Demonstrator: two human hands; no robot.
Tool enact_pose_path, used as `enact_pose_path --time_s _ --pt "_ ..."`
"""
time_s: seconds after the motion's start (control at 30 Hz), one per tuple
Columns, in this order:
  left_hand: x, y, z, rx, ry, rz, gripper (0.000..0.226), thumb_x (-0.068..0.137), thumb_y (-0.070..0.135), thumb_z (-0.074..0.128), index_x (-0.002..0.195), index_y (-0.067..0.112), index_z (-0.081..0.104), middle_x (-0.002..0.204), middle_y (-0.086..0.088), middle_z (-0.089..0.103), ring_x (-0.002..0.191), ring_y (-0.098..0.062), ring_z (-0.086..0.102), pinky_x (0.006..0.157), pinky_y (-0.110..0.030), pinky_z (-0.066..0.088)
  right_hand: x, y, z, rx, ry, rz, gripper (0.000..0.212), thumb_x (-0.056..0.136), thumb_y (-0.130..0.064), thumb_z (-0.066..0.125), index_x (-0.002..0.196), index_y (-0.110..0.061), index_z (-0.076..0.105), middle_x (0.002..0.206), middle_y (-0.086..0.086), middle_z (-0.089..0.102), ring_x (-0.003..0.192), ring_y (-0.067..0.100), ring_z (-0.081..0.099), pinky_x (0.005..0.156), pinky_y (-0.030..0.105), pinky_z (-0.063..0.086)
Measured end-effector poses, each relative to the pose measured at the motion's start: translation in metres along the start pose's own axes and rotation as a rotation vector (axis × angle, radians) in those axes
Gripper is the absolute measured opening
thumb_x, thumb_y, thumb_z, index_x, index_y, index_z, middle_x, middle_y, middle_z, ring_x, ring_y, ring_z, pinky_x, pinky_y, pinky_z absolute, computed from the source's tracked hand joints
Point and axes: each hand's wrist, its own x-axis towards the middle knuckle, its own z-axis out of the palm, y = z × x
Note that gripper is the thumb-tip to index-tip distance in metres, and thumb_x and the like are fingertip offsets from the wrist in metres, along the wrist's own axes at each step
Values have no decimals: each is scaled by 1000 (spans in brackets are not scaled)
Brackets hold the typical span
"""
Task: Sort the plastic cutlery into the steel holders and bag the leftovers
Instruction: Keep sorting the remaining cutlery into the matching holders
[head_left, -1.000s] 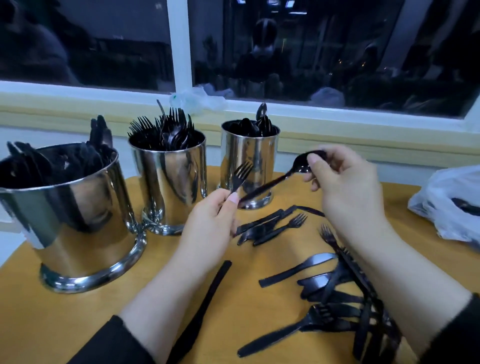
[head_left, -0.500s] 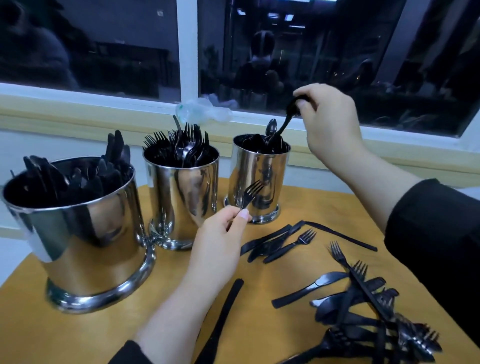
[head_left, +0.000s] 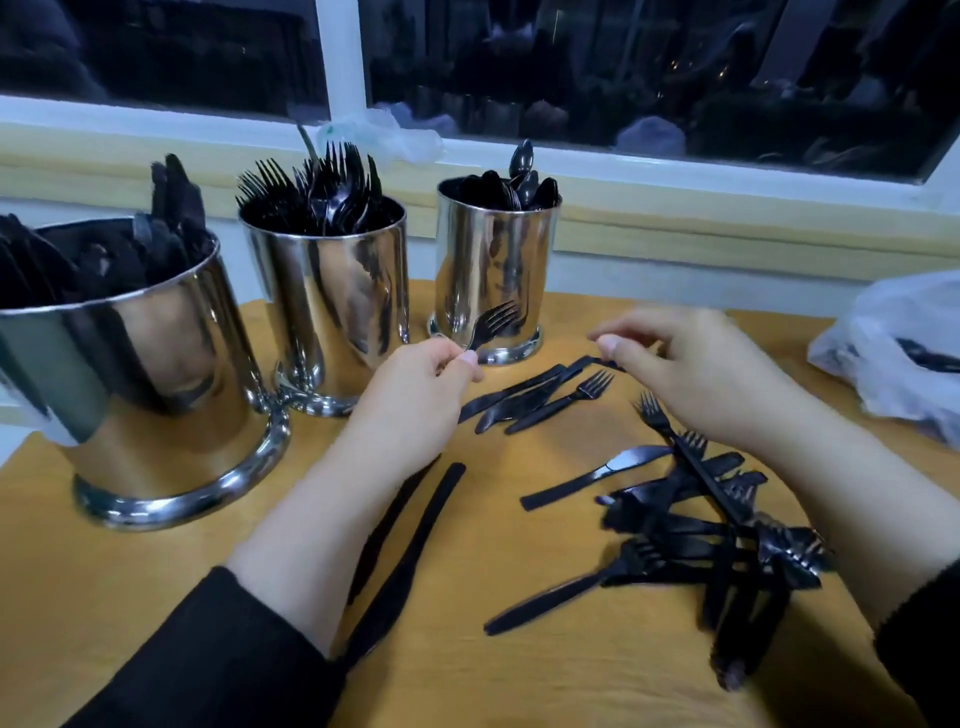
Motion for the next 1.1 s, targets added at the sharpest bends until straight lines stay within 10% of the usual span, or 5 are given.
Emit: enact_pose_path --time_s 0.23,0.57,1.1 --pt "-12 8 18 118 -89 24 31 107 39 46 88 29 69 51 10 43 41 -5 38 53 -29 33 -52 58 3 -45 88 245 14 97 -41 62 95 -32 73 93 -14 69 89 12 60 73 33 46" --pt "-15 31 71 -171 -143 -27 28 107 35 48 96 30 73 66 6 52 57 -18 41 60 -37 34 -53 77 3 -94 -192 423 29 86 -56 71 82 -27 67 82 -3 69 76 16 63 68 37 52" --pt "-23 34 87 -527 -69 -120 29 109 37 47 106 22 71 60 7 37 47 -9 25 46 -26 21 -54 77 2 119 -137 470 28 86 -48 75 77 -22 71 72 0 69 61 19 60 57 30 46"
